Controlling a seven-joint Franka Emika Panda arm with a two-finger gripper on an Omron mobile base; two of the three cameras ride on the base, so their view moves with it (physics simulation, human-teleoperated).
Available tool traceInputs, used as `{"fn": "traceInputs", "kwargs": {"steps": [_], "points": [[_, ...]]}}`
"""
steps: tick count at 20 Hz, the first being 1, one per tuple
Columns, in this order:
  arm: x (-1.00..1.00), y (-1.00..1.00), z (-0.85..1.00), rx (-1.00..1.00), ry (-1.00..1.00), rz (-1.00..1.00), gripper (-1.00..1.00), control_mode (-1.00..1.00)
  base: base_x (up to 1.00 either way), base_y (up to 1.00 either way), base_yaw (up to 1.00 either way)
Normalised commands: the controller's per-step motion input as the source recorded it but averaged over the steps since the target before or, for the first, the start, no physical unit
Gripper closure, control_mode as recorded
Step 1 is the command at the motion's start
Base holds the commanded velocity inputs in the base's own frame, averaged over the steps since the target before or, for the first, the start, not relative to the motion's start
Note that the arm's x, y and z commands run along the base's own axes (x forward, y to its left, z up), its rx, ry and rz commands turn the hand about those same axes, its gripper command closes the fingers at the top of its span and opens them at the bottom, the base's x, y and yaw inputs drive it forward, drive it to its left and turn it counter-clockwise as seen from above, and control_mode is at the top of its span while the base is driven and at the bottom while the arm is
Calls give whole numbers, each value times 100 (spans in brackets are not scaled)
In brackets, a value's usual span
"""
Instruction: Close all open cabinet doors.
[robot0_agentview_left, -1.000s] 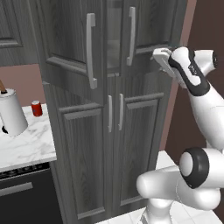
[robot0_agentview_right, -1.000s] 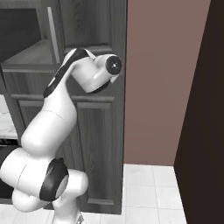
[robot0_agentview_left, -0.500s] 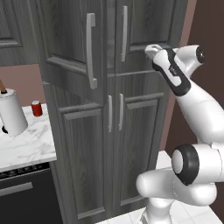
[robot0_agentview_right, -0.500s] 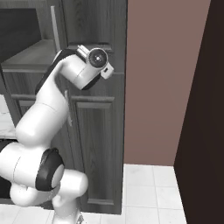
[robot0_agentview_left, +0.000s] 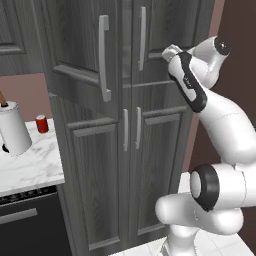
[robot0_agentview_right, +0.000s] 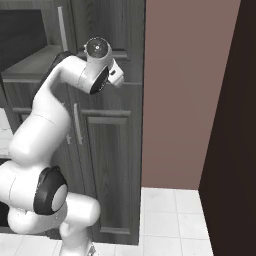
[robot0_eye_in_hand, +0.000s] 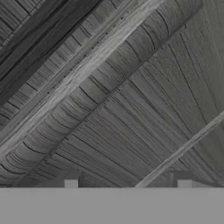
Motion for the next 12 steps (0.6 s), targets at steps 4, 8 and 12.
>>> {"fn": "traceInputs", "kwargs": {"steps": [4,8,12], "points": [[-66,0,-11,-2,0,0,-100,-100,0,0,0],[-96,0,-36,-5,-6,0,-100,-100,0,0,0],[-97,0,-40,-4,-9,0,-100,-100,0,0,0]]}}
